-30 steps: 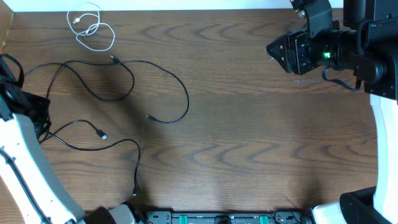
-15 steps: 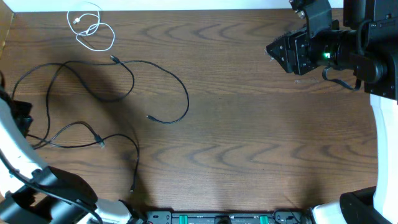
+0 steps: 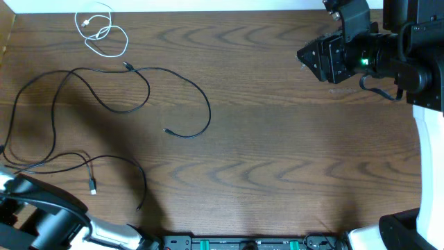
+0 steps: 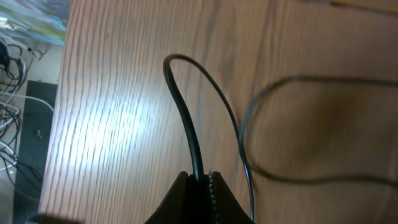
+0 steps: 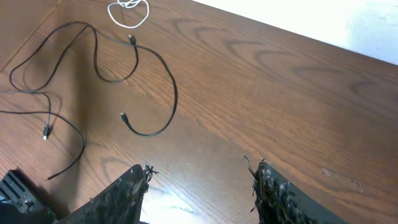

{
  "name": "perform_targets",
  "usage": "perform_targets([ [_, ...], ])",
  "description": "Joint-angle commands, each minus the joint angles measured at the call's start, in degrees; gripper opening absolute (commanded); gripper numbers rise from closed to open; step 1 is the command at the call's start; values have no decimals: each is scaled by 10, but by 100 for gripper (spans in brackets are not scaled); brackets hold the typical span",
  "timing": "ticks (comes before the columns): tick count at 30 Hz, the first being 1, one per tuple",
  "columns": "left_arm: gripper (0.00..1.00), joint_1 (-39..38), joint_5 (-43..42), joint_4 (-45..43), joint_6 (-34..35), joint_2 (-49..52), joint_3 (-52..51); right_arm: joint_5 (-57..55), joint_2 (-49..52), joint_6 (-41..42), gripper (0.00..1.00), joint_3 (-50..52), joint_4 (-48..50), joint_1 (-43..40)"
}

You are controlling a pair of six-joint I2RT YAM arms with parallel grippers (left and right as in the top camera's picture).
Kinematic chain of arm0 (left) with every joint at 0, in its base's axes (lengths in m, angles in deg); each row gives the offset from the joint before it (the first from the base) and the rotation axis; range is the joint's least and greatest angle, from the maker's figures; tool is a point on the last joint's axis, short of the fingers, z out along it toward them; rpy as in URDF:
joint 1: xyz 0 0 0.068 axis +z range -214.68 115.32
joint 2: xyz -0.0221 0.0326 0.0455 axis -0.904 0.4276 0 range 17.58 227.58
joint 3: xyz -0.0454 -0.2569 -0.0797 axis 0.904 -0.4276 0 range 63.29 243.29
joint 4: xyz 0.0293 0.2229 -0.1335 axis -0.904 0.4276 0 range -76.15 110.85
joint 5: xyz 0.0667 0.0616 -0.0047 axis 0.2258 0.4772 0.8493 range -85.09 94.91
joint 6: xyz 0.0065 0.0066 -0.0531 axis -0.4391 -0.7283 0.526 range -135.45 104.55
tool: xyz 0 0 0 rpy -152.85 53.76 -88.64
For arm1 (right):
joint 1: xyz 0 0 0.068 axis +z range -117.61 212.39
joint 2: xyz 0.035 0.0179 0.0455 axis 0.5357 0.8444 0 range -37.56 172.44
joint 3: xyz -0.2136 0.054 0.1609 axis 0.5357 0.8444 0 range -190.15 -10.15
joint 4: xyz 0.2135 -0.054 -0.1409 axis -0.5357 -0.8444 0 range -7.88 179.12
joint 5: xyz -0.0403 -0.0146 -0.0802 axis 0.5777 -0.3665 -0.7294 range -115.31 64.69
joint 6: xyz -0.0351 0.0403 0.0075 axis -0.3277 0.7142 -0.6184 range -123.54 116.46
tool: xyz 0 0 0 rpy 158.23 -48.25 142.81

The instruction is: Untangle cables

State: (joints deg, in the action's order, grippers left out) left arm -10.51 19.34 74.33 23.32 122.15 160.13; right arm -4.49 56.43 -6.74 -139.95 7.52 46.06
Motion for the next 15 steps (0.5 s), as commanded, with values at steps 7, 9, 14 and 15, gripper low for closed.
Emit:
perform_targets([
  [7,24,33,26,-78,-5,94,-4,3,1,-7,52,-5,0,-1],
  [9,28,33,26,-83,-5,118,-4,3,1,-7,53,-5,0,-1],
  [14,50,33,26,-90,-8,128,-1,3,1,-7,56,-5,0,-1],
  [15,57,33,26,-90,-8,124,4,3,1,-7,56,-5,0,-1],
])
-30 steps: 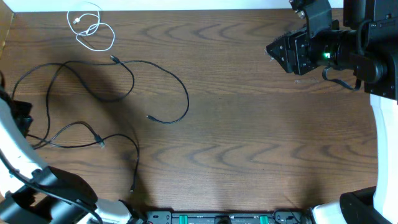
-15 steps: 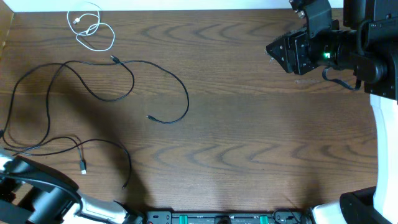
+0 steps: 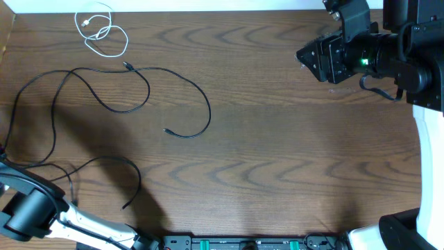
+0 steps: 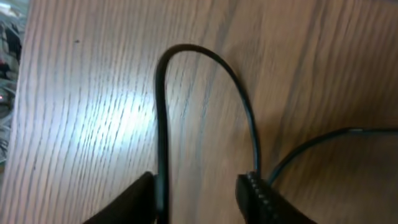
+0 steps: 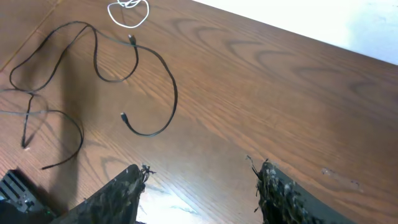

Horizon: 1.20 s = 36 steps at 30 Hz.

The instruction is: Untangle cables

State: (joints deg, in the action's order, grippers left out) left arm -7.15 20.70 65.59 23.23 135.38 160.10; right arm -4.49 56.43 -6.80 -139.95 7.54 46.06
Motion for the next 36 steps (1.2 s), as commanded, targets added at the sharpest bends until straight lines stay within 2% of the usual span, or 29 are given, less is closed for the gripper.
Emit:
perform_targets([
  [1,63,-1,12,0,-7,-12,10,3,1,-7,57,-5,0,-1],
  [3,83,-1,7,5,-7,-34,25,3,1,-7,56,-5,-1,-1],
  [4,88,-1,0,4,-7,-43,28,3,1,-7,56,-5,-1,-1],
  [7,94,-1,-47,-6,-7,-87,34,3,1,-7,56,-5,-1,-1],
  [10,95,-1,-89,-20,-6,-133,34,3,1,-7,57,-5,-1,-1],
  [15,95,-1,-92,6,-7,-188,34,3,1,-7,56,-5,-7,-1],
  [28,94,0,-87,111,-18,-134,-40,3,2,-17,56,-5,-7,-1],
  [32,94,3,-55,112,-18,-107,-47,3,2,-18,57,-5,-8,-1],
  [36,94,21,12,99,-18,-103,-47,3,2,-20,57,-5,-15,-1],
])
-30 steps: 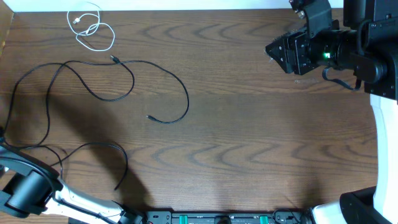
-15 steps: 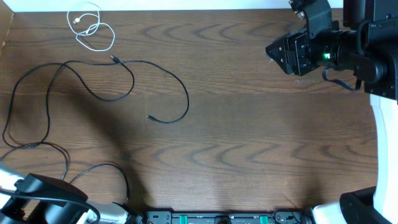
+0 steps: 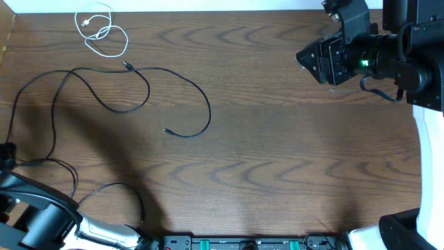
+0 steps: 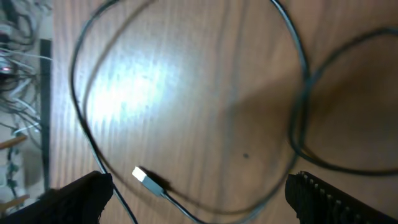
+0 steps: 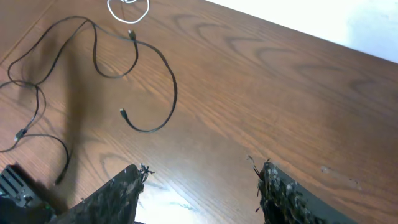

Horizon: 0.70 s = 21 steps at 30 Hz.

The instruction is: Untangle cables

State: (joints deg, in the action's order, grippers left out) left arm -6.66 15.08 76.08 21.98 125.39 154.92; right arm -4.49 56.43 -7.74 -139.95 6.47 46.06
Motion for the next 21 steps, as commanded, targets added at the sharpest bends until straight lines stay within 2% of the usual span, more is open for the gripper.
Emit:
perform_targets([
  [1,94,22,90,-8,-5,-3,5,3,2,-11,57,-5,-6,-1],
  [4,94,41,146,-8,-5,-1,3,3,2,-10,56,-5,-8,-1],
  [16,94,149,145,-82,10,0,-98,3,2,-12,55,10,-6,-1],
  [19,94,177,92,-117,-2,0,-118,3,2,-12,55,17,-2,-1],
  [21,93,189,5,-140,-38,0,-131,3,2,-12,55,22,7,-1],
])
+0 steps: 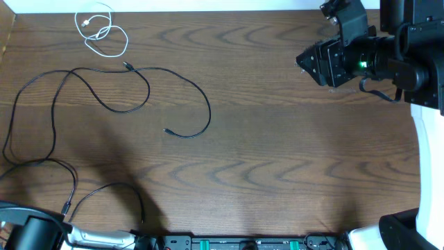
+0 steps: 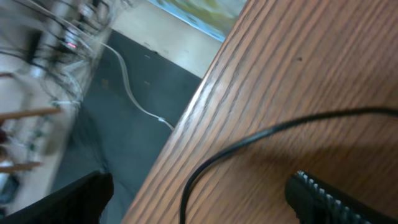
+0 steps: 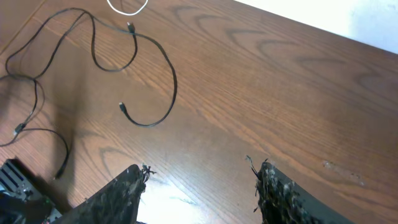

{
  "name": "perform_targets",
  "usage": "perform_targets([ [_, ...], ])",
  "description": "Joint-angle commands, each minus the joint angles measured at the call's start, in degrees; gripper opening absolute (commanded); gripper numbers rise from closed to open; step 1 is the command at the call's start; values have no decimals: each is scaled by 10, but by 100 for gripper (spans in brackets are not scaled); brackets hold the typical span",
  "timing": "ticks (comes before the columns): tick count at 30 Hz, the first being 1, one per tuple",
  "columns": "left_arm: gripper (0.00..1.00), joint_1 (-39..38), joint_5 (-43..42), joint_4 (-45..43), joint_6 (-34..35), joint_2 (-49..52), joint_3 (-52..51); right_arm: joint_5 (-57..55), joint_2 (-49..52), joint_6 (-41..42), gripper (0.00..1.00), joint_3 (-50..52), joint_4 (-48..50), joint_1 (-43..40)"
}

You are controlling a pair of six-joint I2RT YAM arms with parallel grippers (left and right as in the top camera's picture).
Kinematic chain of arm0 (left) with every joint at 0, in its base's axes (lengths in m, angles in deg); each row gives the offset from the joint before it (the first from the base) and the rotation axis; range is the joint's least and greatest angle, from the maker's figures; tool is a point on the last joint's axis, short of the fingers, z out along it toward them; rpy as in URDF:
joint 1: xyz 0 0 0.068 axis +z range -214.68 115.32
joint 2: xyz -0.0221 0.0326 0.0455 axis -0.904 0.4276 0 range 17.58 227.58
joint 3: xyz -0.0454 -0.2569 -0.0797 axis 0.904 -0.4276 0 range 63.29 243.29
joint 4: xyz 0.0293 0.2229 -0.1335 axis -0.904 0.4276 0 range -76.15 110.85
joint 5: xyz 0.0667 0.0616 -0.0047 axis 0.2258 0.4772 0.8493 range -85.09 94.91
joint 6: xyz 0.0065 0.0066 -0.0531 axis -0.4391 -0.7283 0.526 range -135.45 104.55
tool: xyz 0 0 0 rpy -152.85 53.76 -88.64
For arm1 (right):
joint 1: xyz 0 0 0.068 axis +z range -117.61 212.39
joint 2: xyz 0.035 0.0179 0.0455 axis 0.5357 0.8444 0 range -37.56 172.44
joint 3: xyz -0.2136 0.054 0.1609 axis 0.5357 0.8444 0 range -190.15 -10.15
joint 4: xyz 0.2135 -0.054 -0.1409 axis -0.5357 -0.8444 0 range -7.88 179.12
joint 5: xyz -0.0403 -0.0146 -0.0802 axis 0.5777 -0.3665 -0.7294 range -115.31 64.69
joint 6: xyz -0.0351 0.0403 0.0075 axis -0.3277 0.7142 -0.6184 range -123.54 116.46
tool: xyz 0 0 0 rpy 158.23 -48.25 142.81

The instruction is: Untangle cables

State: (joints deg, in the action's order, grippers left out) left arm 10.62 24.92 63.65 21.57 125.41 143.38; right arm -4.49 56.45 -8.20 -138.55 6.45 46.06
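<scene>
Two black cables lie on the left half of the wooden table. The long one [image 1: 147, 87] loops from the far left to a plug near the middle [image 3: 122, 106]. The other [image 1: 73, 189] curls at the front left corner; a stretch of it [image 2: 249, 138] curves between the wide-apart fingers of my left gripper [image 2: 199, 199], which is open at the table's left edge and touches nothing. My right gripper [image 3: 199, 171] hangs open and empty over the far right of the table [image 1: 312, 62].
A small white cable [image 1: 103, 31] is coiled at the far left corner. The table's left edge [image 2: 186, 118] drops to a dark floor with loose wires. My left arm [image 1: 28, 232] fills the front left corner.
My left arm has drawn back toward the front left corner; its camera now looks over the table's edge instead of down on the cable loop and plug. The cables lie much as before.
My left gripper was shut on the black cable at the front left. Then its jaws stood partly open and the cable had shifted left. Later it was wide open above the released loop, and now it is at the table's edge. The right arm stayed put.
</scene>
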Motion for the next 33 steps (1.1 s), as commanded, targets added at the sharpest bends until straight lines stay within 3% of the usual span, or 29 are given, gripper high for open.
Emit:
perform_targets([
  [1,93,18,-130,-33,-48,0,-25,3,2,-7,55,9,12,-1],
  [4,93,16,-193,-80,-89,0,-43,4,3,-6,55,10,26,-1],
  [13,93,14,-189,-171,-159,1,-72,6,4,2,57,10,23,-1],
  [19,93,14,-111,-178,-165,2,-73,6,4,10,58,10,23,-1],
  [26,91,14,-136,-182,-167,48,-74,6,4,10,58,10,26,-1],
  [29,85,14,-136,-183,-169,70,-74,6,4,14,59,10,26,-1],
  [32,63,14,-136,-186,-169,79,-74,6,4,14,59,10,26,-1],
  [33,49,14,-142,-189,-169,79,-74,6,4,14,59,10,26,-1],
])
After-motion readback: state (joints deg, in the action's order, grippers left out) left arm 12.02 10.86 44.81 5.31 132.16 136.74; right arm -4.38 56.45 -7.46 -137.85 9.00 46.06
